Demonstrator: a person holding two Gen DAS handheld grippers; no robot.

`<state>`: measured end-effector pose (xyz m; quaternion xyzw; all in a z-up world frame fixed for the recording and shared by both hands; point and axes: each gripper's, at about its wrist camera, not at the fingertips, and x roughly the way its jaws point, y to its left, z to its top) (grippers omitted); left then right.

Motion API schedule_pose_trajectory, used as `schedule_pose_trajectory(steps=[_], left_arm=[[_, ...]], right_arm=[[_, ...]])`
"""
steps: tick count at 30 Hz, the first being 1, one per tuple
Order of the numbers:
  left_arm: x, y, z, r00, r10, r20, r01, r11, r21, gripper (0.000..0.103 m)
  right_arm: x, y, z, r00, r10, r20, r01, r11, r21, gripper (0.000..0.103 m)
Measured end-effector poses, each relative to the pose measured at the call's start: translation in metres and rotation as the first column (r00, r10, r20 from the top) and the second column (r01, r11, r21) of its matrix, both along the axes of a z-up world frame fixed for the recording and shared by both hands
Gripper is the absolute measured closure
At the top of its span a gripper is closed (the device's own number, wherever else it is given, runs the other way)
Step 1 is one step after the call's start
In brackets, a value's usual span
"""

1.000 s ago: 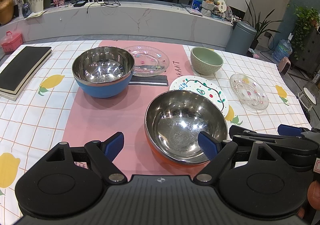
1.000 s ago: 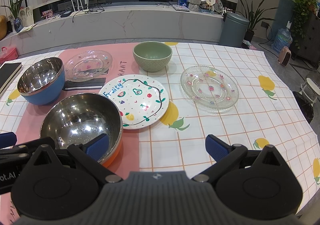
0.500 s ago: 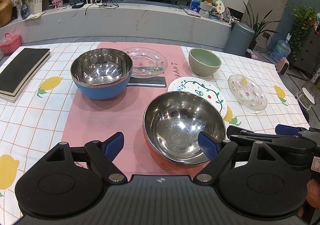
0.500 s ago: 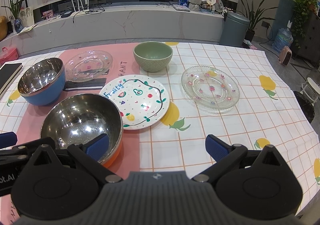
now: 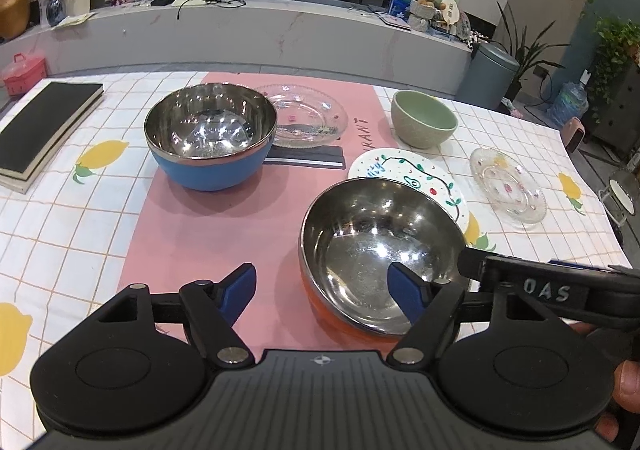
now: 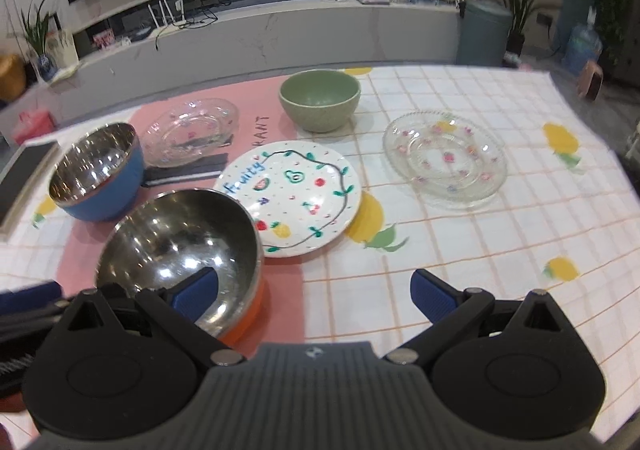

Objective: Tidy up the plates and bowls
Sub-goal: 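Close the left tool on the orange bowl rim while the right tool grips the rim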

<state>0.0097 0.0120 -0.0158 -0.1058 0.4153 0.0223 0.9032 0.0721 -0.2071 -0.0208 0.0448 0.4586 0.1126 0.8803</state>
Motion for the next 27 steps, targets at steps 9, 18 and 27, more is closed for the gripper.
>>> schedule_pose_trajectory(steps=[9,18,27], left_arm=[[0.013,0.009,-0.015,0.999,0.028,-0.025,-0.028,0.999,-0.029,0.022],[0.022,0.013,-0.026,0.998,0.04,-0.05,-0.042,0.998,-0.04,0.022],[0.029,0.01,-0.037,0.996,0.036,-0.081,-0.039,0.998,-0.04,0.038]], right_arm=[[0.019,0.003,-0.02,0.991,0.007,-0.137,0.013,0.99,0.141,0.034],[0.03,0.01,-0.03,0.986,0.032,-0.164,-0.005,0.987,0.162,0.054],[0.035,0.022,-0.039,0.985,0.065,-0.159,-0.04,0.987,0.154,0.072]])
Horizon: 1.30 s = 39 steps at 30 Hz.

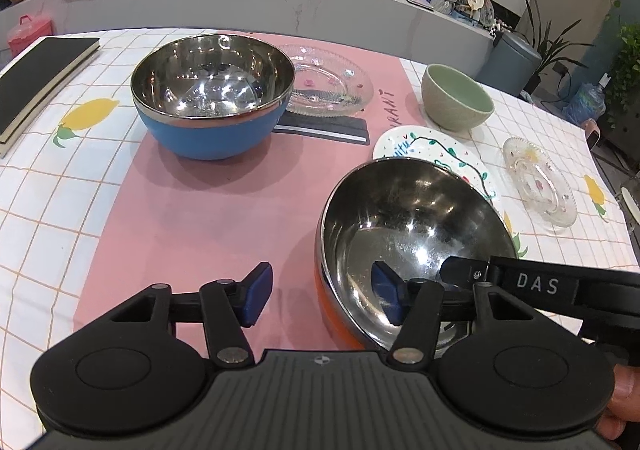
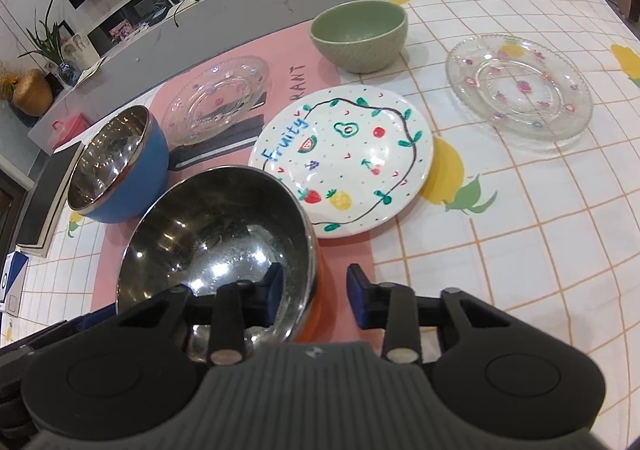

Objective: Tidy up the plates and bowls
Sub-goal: 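Close the left tool on the orange bowl rim while the right tool grips the rim, then lift the orange bowl off the runner with both tools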

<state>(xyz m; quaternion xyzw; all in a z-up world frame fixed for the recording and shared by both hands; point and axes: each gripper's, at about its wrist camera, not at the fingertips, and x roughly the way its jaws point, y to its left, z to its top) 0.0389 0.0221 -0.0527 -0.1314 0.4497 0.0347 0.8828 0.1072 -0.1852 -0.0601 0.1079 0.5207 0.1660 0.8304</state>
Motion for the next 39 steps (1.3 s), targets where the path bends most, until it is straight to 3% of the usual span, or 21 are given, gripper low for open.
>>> schedule_pose_trajectory(steps=[5,10,16,26,28,31,39], left_arm=[[0.001,0.0,-0.003,1.0,0.006,-0.002,-0.006,1.0,-0.003,0.049],[0.003,0.003,-0.006,1.0,0.016,-0.006,-0.016,1.0,-0.024,0.07],[0.003,0.002,-0.006,1.0,0.001,-0.005,-0.001,0.999,-0.04,0.08],[0.0,-0.004,-0.007,0.999,-0.012,0.038,0.011,1.0,0.018,0.08],[0.001,-0.001,-0.009,0.999,-0.003,0.041,0.003,1.0,-0.005,0.08],[0.001,0.008,-0.013,0.999,0.022,0.034,-0.018,0.994,-0.109,0.08],[0.005,0.006,-0.011,1.0,0.005,0.003,-0.004,0.996,-0.092,0.084]], right_arm=[[0.002,0.004,-0.004,1.0,0.013,-0.012,-0.013,1.0,0.015,0.082],[0.005,0.004,-0.007,1.0,0.004,-0.011,-0.004,1.0,0.024,0.084],[0.008,0.004,-0.008,1.0,0.005,-0.01,-0.005,0.999,0.035,0.084],[0.011,0.005,-0.012,1.0,0.012,-0.003,-0.012,0.998,0.06,0.082],[0.01,0.004,-0.014,1.0,0.008,0.002,-0.008,0.998,0.061,0.076],[0.008,0.005,-0.014,1.0,0.004,0.026,-0.004,1.0,0.022,0.063],[0.009,0.007,-0.013,0.999,0.02,0.03,-0.02,1.0,0.011,0.064]])
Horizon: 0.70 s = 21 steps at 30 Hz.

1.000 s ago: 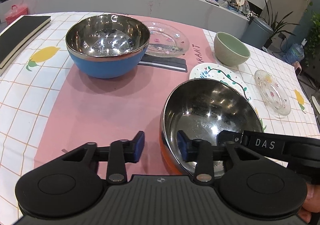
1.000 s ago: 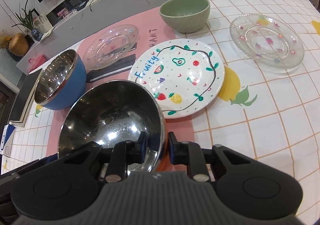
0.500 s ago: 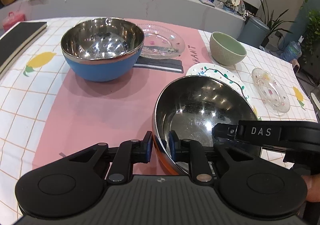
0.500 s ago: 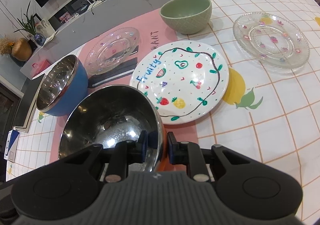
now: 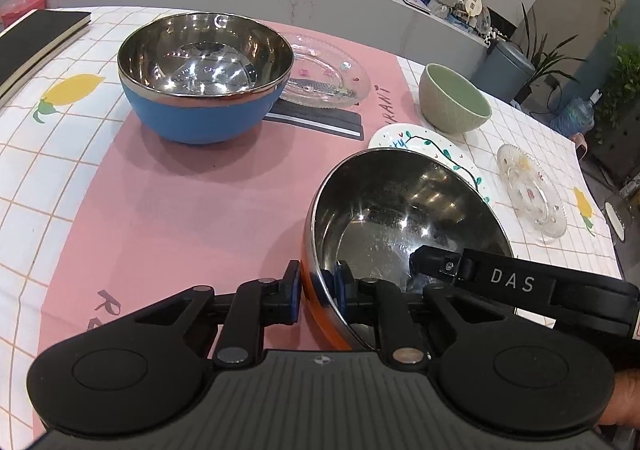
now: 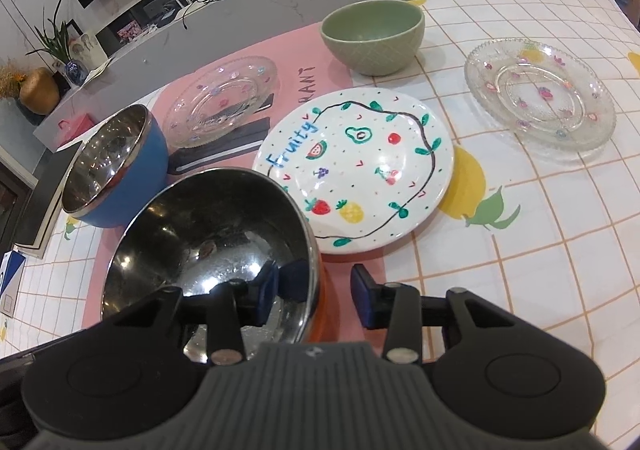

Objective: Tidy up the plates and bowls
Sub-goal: 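Lift the orange bowl off the runner with both tools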

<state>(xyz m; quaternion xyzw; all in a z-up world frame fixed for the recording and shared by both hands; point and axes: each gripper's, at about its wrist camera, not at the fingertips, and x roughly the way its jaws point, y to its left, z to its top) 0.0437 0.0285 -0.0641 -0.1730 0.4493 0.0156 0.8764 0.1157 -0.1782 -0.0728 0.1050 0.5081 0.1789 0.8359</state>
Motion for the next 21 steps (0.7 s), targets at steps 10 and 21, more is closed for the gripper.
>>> schedule_pose_trajectory(steps=[10,21], left_arm=[[-0.0003,0.0012,-0.0011,1.0,-0.012,0.005,0.012,1.0,-0.004,0.085],[-0.0049,0.0053,0.0058,1.0,-0.008,0.0,0.008,1.0,-0.024,0.085]], right_arm=[[-0.0017,-0.0016,0.0013,1.0,0.001,-0.017,0.0,0.999,0.036,0.081],[-0.006,-0.0088,0.0098,0.999,-0.011,-0.041,0.014,0.998,0.064,0.087]])
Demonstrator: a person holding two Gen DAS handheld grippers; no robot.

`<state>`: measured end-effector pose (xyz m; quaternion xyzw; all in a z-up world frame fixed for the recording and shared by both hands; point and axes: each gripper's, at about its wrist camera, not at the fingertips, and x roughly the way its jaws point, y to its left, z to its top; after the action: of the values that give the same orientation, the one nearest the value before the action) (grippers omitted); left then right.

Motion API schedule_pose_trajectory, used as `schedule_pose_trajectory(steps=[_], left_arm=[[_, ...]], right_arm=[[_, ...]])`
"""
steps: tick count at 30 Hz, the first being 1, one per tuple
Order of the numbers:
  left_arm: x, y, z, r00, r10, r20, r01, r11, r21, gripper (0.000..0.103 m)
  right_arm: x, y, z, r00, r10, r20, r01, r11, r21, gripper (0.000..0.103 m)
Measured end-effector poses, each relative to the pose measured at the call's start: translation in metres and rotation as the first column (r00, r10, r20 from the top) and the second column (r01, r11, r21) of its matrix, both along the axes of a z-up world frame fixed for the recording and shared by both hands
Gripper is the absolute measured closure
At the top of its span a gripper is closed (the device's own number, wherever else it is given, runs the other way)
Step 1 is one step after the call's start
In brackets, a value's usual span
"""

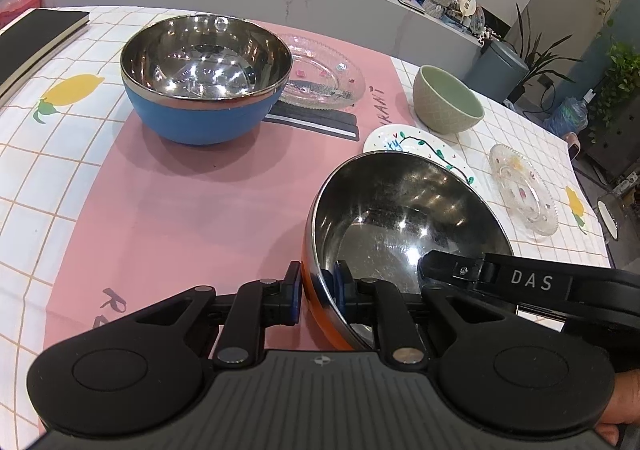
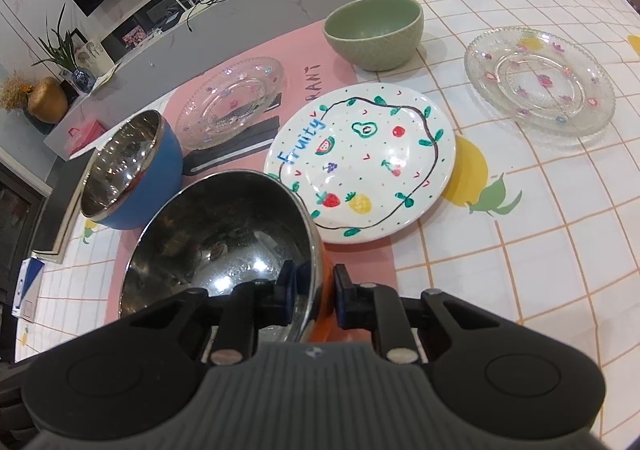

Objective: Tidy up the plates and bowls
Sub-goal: 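Lift the orange bowl off the runner with both tools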

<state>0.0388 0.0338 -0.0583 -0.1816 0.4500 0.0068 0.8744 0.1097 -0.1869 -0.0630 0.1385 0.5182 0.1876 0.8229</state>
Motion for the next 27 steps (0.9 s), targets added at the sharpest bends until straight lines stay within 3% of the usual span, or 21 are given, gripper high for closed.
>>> schedule_pose_trajectory(steps=[12,27], left_arm=[[-0.024,-0.008,0.023,0.999,-0.028,0.03,0.027,1.0,0.013,0.085],[-0.06,-0.02,0.037,0.996,-0.082,0.034,0.082,0.997,0.003,0.085]], right_arm=[[-0.02,-0.022,0.022,1.0,-0.011,-0.009,0.012,0.997,0.077,0.088],[-0.064,-0.044,0.041,1.0,0.021,0.014,-0.022,0.997,0.076,0.089]])
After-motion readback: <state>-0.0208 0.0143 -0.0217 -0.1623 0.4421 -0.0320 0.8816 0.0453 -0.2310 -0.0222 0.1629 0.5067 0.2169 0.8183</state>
